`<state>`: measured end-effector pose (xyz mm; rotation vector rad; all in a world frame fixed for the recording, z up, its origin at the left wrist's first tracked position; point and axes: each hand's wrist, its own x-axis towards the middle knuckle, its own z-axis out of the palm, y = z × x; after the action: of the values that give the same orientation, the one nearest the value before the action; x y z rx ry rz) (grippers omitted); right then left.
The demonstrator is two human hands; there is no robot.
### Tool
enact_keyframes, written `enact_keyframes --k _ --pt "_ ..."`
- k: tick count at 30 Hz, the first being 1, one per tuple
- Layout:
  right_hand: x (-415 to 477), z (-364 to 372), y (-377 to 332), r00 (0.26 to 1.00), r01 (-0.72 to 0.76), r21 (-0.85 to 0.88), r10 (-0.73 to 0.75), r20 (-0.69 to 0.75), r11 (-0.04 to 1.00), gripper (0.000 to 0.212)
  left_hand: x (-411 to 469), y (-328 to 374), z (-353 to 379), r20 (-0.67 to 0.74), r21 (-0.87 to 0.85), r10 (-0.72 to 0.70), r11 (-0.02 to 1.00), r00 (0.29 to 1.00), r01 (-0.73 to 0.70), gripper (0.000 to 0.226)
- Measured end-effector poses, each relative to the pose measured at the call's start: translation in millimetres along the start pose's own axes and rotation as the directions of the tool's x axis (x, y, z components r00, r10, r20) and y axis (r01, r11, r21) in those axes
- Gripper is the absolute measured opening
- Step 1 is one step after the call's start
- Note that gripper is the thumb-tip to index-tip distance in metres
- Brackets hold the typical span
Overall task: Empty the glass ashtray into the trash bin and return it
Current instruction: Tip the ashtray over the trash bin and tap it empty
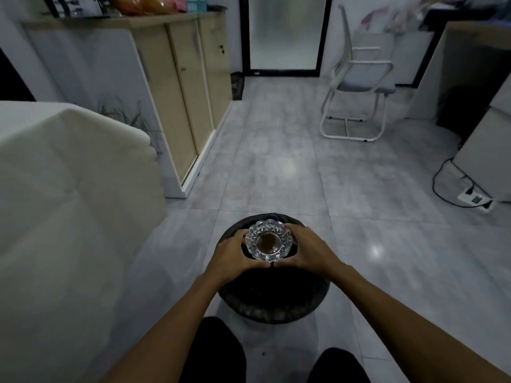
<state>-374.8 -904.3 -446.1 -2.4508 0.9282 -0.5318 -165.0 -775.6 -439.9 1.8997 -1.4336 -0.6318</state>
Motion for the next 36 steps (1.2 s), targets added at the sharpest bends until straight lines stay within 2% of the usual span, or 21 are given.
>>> enact_keyframes --k 3,6,9,16,20,23,30,36 --pt "-10 6 0 1.000 0.010 0.018 -0.010 -0.007 1.000 0.099 -9 -2 2 0.003 0.017 0.008 1.000 1.000 -0.008 0.105" --pt "-18 12 -2 0.999 -0.039 0.075 0.039 -0.006 0.996 0.104 -11 1 -5 0.020 0.046 0.029 0.998 0.999 -0.030 0.104" --pt "-15 10 -2 0.995 -0.101 0.115 0.100 0.020 0.988 0.109 -10 5 -10 0.022 0.059 -0.002 0.998 1.000 0.000 0.118" --pt "-12 9 7 0.996 -0.047 0.105 0.039 0.080 0.993 0.094 -14 -5 -8 0.034 0.052 0.006 0.999 0.999 -0.008 0.107" --pt "-13 7 18 0.995 -0.014 0.119 0.002 0.098 0.993 0.069 -16 -7 3 0.027 0.039 0.012 0.999 1.000 -0.013 0.106" --pt "-12 4 18 0.996 -0.007 0.128 -0.005 0.088 0.992 0.062 -15 -10 7 0.024 0.030 -0.020 0.999 1.000 0.019 0.105" --pt "-15 19 24 0.992 -0.024 0.208 -0.003 0.127 0.978 0.060 -15 -22 8 0.093 0.054 -0.050 0.998 0.994 0.045 0.094" --pt "-21 31 32 0.989 -0.071 0.270 0.032 0.145 0.960 0.057 -15 -28 10 0.096 0.054 -0.028 0.998 0.995 0.023 0.063"
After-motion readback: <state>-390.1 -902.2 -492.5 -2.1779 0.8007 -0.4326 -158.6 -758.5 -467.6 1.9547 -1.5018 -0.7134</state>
